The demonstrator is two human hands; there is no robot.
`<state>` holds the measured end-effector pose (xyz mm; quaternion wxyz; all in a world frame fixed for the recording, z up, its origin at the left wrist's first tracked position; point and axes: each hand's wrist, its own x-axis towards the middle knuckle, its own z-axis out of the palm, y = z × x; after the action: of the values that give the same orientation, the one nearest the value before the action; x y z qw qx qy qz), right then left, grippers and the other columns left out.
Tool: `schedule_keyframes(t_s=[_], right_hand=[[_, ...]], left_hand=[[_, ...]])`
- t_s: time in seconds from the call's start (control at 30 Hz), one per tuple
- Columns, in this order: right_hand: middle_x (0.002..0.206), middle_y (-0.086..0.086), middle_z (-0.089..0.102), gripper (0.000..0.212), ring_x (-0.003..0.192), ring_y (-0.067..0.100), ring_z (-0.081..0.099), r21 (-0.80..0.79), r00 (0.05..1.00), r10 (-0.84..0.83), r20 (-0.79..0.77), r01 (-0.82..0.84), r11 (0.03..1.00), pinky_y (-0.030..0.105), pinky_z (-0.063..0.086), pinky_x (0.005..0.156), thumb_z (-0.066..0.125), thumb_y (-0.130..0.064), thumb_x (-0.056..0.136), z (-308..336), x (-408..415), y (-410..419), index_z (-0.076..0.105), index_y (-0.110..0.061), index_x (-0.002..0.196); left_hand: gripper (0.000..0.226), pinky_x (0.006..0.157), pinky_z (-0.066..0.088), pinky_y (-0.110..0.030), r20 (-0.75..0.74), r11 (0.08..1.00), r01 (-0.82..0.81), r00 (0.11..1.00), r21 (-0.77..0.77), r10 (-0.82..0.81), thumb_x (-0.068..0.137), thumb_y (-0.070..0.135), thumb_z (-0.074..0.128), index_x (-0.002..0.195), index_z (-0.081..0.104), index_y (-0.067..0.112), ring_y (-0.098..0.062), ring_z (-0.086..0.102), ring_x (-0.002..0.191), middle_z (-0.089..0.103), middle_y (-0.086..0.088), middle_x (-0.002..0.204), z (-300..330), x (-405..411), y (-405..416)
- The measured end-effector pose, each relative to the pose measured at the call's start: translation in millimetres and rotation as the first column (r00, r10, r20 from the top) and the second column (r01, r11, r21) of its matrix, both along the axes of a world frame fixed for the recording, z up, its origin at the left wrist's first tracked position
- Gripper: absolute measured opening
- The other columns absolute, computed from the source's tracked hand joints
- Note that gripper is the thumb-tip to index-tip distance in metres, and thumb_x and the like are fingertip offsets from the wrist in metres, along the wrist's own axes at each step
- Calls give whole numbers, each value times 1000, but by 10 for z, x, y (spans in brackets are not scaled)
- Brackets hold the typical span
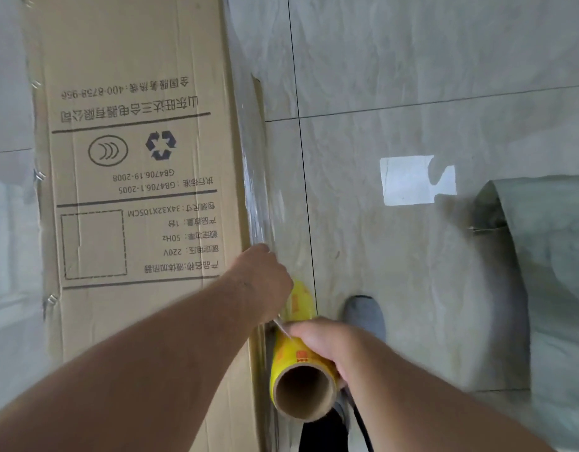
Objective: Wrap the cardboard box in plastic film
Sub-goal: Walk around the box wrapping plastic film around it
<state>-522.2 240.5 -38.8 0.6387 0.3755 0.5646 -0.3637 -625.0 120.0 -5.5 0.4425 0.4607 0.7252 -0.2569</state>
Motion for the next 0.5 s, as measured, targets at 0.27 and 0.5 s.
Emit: schedule_keyframes(t_s=[0.27,0.5], right_hand=[[123,14,81,103,110,39,79,17,853,-505,129,508,861,59,63,100,69,-88,63,-316,344,-157,67,-24,144],[122,26,81,59,109,41,78,2,285,-922,262,955,296,56,60,103,80,-48,95,-63,614,-200,72,-9,138]], left_hand=[[29,106,43,-44,-29,998,-66,997,15,67,96,27,53,123,63,22,-25,61,116,67,-3,120,-18,148,-106],[40,107,40,-46,-72,998,-23,997,57,27,101,40,47,136,58,26,-27,54,128,59,-4,137,-183,302,-175]])
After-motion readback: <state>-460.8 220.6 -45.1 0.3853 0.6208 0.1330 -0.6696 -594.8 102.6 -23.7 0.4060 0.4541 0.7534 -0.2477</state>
